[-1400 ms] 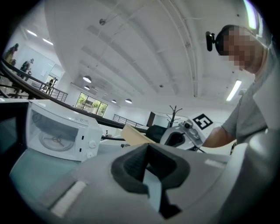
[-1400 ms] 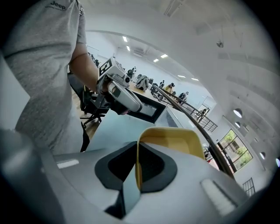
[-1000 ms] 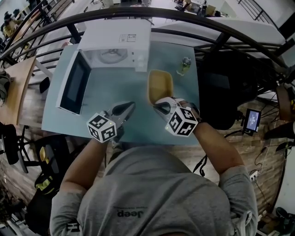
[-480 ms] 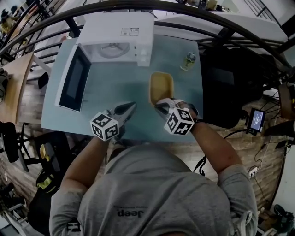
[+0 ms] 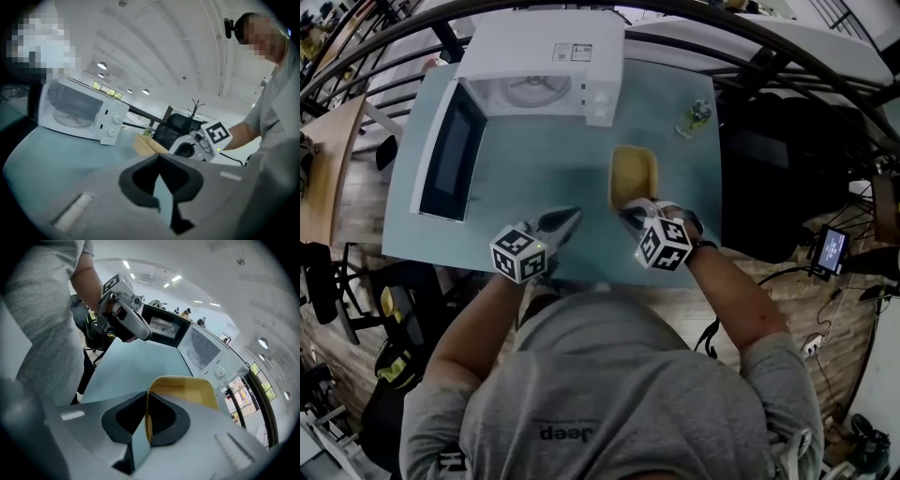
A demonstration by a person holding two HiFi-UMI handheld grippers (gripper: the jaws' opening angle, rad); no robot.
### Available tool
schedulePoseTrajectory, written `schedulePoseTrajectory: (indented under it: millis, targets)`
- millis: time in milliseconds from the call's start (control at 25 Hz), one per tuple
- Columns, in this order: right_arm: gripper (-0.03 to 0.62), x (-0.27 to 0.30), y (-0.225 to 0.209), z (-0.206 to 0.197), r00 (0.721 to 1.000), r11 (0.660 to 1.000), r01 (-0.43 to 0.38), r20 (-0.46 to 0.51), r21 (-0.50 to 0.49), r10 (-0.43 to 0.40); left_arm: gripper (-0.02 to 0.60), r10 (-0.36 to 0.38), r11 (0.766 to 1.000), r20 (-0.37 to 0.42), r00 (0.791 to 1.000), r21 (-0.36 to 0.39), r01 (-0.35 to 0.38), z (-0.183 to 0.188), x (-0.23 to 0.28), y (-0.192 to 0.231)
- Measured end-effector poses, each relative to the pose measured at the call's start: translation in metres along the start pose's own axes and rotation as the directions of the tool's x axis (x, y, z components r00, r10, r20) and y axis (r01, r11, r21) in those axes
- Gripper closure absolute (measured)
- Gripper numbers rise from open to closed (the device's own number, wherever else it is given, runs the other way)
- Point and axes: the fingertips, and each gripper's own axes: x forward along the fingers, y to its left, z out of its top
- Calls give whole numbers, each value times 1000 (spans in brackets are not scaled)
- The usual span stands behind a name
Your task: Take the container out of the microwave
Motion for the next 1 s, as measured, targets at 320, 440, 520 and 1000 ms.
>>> schedulePoseTrajectory:
  millis: [320,440,520,1000]
  targets:
    - [577,26,1,-12,999,1000,-11,-34,15,11,554,-7,1000,-27,1000,-18,7,-12,6,14]
    - [577,37,2,-18,999,1000,-16,-49,23,17,554,-10,1000,-37,999,-28,9,-17,7,21]
    - [577,45,3,-23,998,999,-20,-60,26,22,554,-12,999,-42,999,-36,10,-19,8,26]
    - [577,84,5,-42,993,999,-33,-114,26,36,554,-31,997,-76,997,-69,26,-34,16,46]
